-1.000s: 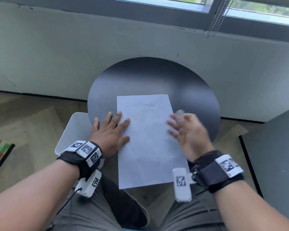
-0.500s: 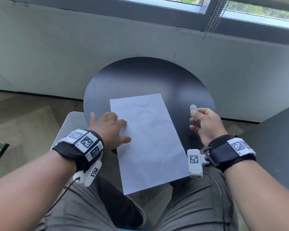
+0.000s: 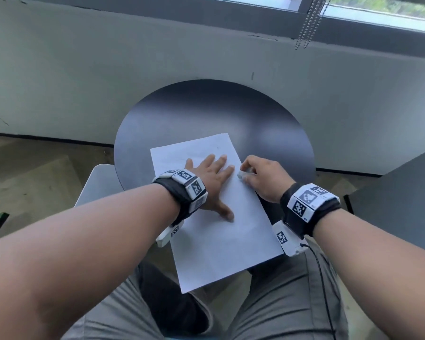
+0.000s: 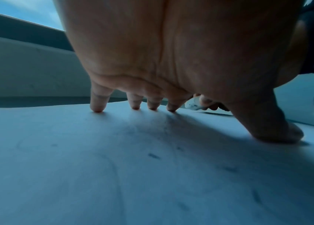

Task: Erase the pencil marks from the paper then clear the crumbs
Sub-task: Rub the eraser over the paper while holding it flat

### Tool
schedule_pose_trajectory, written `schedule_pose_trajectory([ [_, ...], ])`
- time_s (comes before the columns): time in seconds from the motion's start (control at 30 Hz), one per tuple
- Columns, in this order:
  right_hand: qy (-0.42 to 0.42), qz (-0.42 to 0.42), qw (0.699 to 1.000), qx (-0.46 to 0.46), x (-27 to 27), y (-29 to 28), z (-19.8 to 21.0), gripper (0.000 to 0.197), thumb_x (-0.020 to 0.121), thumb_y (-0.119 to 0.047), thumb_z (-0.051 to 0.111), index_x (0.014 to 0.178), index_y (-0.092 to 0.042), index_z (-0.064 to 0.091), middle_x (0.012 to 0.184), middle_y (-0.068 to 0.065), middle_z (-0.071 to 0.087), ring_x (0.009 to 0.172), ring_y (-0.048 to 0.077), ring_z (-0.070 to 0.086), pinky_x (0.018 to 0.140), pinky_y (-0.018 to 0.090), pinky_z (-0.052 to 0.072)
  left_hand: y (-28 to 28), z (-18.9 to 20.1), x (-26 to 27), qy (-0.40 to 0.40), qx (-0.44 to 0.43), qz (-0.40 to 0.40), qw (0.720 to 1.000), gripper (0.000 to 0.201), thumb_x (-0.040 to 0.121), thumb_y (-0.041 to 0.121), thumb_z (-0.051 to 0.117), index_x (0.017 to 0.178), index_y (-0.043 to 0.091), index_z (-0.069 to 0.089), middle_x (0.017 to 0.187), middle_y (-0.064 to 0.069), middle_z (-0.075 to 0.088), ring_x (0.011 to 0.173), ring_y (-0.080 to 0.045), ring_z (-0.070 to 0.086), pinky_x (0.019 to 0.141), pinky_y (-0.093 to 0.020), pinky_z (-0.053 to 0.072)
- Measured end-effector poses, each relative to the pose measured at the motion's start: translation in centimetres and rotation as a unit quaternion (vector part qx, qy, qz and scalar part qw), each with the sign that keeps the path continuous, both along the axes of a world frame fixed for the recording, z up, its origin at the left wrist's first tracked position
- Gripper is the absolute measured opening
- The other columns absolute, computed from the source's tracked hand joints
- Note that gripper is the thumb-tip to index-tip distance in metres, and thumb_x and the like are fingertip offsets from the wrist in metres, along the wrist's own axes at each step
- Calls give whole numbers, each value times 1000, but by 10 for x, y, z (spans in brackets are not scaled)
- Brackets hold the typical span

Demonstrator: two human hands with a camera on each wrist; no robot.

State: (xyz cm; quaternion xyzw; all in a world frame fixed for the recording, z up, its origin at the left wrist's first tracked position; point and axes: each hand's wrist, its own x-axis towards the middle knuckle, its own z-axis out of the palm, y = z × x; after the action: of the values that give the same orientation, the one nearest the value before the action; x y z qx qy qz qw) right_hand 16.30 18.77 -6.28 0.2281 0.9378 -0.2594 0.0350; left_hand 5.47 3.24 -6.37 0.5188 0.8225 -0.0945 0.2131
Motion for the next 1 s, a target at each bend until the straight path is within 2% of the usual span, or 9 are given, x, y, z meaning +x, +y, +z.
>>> schedule_pose_trajectory([
  [0.1, 0, 17, 1000, -1, 5, -5, 0, 15, 93, -36, 59, 101, -23, 60, 98, 1, 64, 90, 21, 57, 77, 32, 45, 0, -4, -1, -5, -5, 6, 1000, 139, 54, 92, 62, 158, 32, -5, 166, 6, -16, 152, -23, -13, 114, -69, 14],
  [0.23, -57, 152, 987, 1, 15, -18, 1, 15, 92, -36, 61, 101, -24, 63, 97, 1, 63, 90, 20, 57, 75, 29, 44, 2, -6, 0, -13, -11, 12, 1000, 140, 52, 93, 62, 157, 33, -8, 165, 6, -20, 152, -24, -16, 111, -74, 13],
  [0.27, -53, 149, 987, 15, 11, -16, 0, 16, 93, -37, 60, 102, -24, 62, 99, 2, 63, 93, 21, 57, 78, 31, 46, 2, -6, 0, -12, -12, 11, 1000, 140, 52, 93, 62, 157, 33, -8, 165, 6, -20, 152, -24, -16, 110, -74, 13],
  [0.33, -34, 78, 996, 39, 0, -4, 0, 18, 94, -39, 56, 104, -24, 59, 103, 5, 61, 97, 25, 55, 86, 37, 47, 1, -7, -1, -12, -13, 10, 1000, 140, 52, 94, 61, 157, 33, -9, 165, 7, -21, 152, -24, -17, 109, -76, 13],
  [0.4, -17, 34, 998, 53, -5, 1, -2, 17, 96, -38, 54, 104, -24, 57, 103, 6, 58, 98, 26, 54, 88, 40, 46, 1, -9, -2, -11, -11, 12, 1000, 140, 52, 94, 60, 157, 33, -10, 165, 7, -21, 152, -24, -17, 108, -77, 13],
  [0.57, -74, 189, 979, 15, 18, -22, 1, 15, 95, -36, 57, 104, -25, 60, 100, 3, 61, 95, 24, 56, 83, 38, 48, 1, -10, -1, -21, -12, 16, 1000, 140, 52, 94, 60, 157, 34, -11, 164, 7, -24, 152, -24, -19, 108, -78, 9],
  [0.73, -45, 48, 997, 50, -1, 3, 3, 18, 96, -41, 53, 105, -25, 56, 104, 5, 58, 97, 26, 55, 88, 41, 48, 0, -12, -3, -21, -13, 16, 1000, 141, 52, 95, 60, 156, 34, -13, 164, 7, -24, 151, -24, -19, 107, -79, 10],
  [0.9, -125, 200, 972, 20, 17, -13, 9, 15, 95, -39, 58, 102, -26, 60, 95, 0, 63, 91, 20, 58, 80, 33, 49, 1, -12, -2, -30, -15, 18, 999, 142, 51, 95, 60, 156, 35, -13, 163, 8, -26, 151, -24, -21, 106, -80, 8],
  [1.0, -89, 124, 987, 43, 11, -4, 9, 19, 96, -42, 55, 106, -26, 58, 100, 2, 58, 95, 23, 55, 84, 37, 48, 2, -12, -2, -30, -14, 18, 999, 141, 52, 94, 61, 156, 35, -14, 163, 7, -26, 151, -24, -21, 106, -80, 8],
])
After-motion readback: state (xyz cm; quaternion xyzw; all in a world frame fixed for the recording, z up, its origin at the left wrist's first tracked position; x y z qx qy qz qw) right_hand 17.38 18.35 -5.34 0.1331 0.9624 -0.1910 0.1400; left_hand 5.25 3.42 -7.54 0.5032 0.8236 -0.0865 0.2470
